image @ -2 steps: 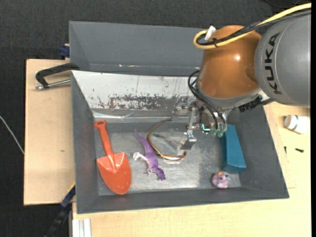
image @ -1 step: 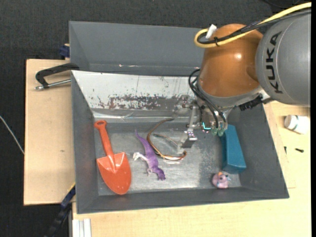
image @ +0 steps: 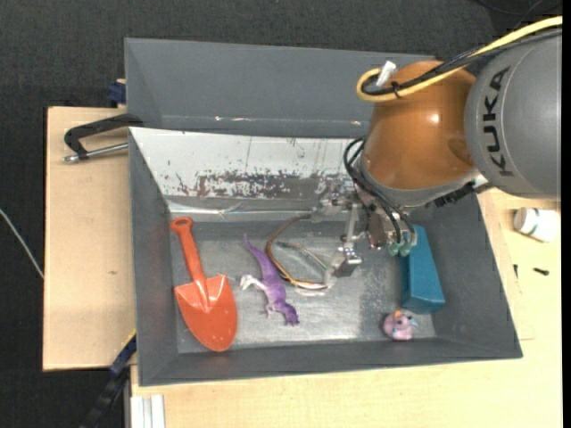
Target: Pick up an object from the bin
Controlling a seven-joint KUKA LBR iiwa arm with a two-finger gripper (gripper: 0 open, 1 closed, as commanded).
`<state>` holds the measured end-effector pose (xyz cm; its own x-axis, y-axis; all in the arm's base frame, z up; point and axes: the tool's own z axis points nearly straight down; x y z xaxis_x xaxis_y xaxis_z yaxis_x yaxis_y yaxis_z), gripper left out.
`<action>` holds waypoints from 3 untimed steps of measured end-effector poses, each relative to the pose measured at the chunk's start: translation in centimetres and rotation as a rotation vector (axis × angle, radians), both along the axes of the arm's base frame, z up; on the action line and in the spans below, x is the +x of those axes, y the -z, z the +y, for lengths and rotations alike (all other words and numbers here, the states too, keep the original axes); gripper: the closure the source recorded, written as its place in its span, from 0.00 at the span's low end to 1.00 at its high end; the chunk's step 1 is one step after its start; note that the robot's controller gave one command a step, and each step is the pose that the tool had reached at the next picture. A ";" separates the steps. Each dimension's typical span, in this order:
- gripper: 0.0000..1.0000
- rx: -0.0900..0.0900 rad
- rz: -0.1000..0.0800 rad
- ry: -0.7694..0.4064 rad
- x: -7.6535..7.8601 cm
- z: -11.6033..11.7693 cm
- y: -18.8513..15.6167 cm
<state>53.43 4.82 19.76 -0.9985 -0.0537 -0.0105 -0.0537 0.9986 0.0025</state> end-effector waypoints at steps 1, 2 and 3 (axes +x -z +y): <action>0.00 -0.002 0.010 -0.199 -1.3 -5.1 3.1; 0.00 -0.005 0.013 -0.247 -2.2 -6.9 -0.2; 0.00 -0.007 -0.006 -0.308 -1.9 -5.9 1.4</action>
Offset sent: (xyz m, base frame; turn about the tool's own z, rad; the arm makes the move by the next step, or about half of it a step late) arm -0.0278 -0.0615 0.0349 -0.2765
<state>51.58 -1.06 18.38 -0.9351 -0.3541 -0.0144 -0.3541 0.9352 -0.0052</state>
